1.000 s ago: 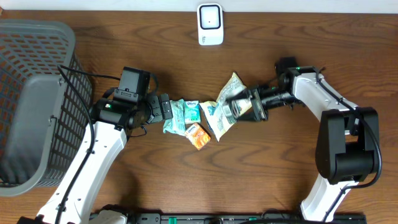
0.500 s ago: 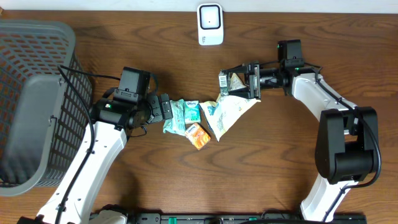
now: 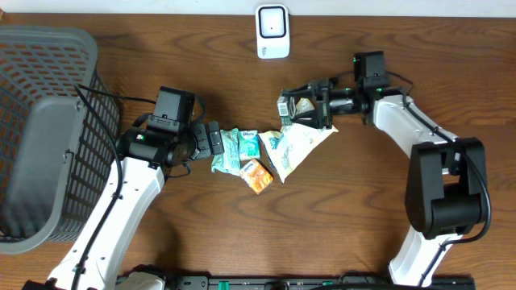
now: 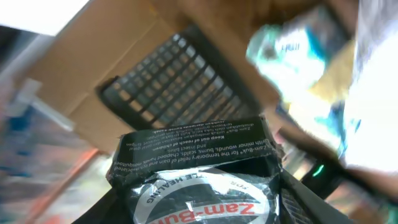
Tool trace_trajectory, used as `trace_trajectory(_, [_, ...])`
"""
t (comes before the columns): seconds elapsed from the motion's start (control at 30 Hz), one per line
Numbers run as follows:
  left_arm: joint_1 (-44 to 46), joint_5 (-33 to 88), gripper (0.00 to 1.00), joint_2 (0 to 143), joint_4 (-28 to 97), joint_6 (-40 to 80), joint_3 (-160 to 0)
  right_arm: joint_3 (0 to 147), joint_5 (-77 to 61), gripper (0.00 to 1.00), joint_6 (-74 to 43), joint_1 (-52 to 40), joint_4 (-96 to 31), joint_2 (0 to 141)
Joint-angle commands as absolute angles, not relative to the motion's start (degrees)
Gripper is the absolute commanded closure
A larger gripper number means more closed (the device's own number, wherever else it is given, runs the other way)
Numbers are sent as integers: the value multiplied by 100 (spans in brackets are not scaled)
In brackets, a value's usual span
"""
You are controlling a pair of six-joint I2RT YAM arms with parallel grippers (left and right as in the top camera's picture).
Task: Scan the item barcode
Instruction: 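Hold the Zam-Buk tin up in front of the white barcode scanner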
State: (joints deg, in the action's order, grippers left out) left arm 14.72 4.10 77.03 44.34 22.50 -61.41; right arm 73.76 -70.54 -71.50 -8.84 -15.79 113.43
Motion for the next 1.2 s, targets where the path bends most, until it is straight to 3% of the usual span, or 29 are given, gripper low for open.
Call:
trace_trajectory(0.0, [1441, 316, 0, 7714, 4434, 2215, -6206, 7411, -6490, 83, -4718, -1050, -1559, 11358])
trace_trajectory(0.07, [1441, 316, 0, 7714, 4434, 2215, -6206, 7413, -6477, 83, -4101, -1081, -1485, 11356])
trace_trajectory(0.13, [1441, 316, 0, 7714, 4434, 2215, -6206, 7415, -6165, 71, -3369, -1127, -1463, 11349])
trace_trajectory(0.2, [1441, 316, 0, 7714, 4434, 2215, -6206, 7417, -5752, 68, -3063, -1166, -1481, 11343])
trace_trajectory(0.4, [1441, 316, 0, 7714, 4434, 2215, -6206, 7896, -3780, 66, -2117, -1601, -2526, 11218])
trace_trajectory(0.53, [1441, 316, 0, 7714, 4434, 2215, -6206, 8997, -2062, 64, -1612, -2099, -3699, 11207])
trace_trajectory(0.67, [1441, 316, 0, 7714, 4434, 2215, -6206, 9977, -725, 63, -1514, -2495, -3964, 11207])
trace_trajectory(0.93, [1441, 316, 0, 7714, 4434, 2215, -6206, 10160, 1811, 57, -1516, -2884, -2043, 11524])
trace_trajectory(1.17, [1441, 316, 0, 7714, 4434, 2215, -6206, 10160, 2283, 49, -1120, -2834, 384, 12589])
